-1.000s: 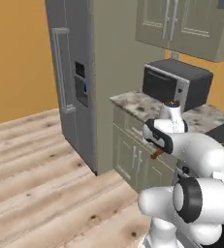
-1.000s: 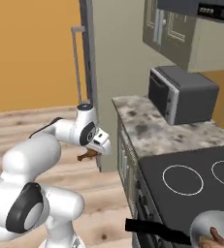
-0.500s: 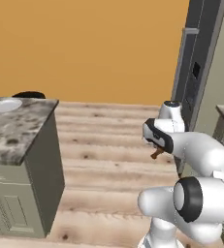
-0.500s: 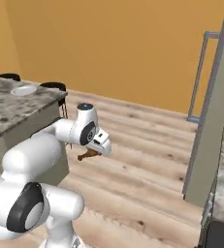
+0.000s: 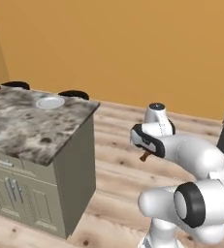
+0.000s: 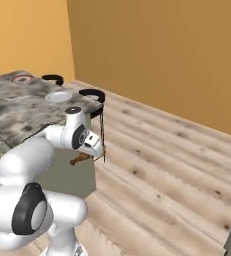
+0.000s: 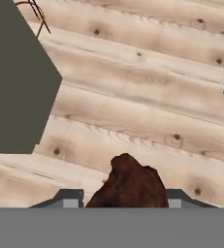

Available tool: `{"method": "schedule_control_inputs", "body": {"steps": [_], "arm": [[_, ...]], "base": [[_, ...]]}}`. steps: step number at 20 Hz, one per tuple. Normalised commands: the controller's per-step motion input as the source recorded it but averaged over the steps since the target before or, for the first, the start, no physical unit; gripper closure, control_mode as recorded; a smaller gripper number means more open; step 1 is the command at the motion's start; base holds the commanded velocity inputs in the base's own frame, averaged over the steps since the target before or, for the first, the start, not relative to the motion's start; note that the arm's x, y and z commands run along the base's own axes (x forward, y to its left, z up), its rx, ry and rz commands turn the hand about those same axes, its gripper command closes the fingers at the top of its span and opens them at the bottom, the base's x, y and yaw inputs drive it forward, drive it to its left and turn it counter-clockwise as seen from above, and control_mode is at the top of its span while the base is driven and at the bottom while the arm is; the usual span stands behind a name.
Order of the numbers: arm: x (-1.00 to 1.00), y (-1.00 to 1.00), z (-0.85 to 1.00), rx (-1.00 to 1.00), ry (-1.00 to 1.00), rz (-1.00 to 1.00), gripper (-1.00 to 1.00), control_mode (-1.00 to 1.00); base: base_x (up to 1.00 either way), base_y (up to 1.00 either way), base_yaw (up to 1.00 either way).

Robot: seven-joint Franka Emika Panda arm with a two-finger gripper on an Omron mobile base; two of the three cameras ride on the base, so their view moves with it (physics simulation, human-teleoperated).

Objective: Take the chicken drumsticks from the pan and place one on each plate on the dining counter.

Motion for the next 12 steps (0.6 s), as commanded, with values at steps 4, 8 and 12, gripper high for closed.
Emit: {"method": "schedule_control_inputs", "body": {"steps": [4, 8, 12], "arm": [[0.0, 0.0, 0.0, 0.0, 0.0, 0.0, 1.0, 1.0], [0.0, 0.0, 0.0, 0.0, 0.0, 0.0, 1.0, 1.0], [0.0, 0.0, 0.0, 0.0, 0.0, 0.0, 1.0, 1.0]], "base": [[1.0, 0.0, 0.18], [1.0, 0.0, 0.43], [0.92, 0.0, 0.62]]}}
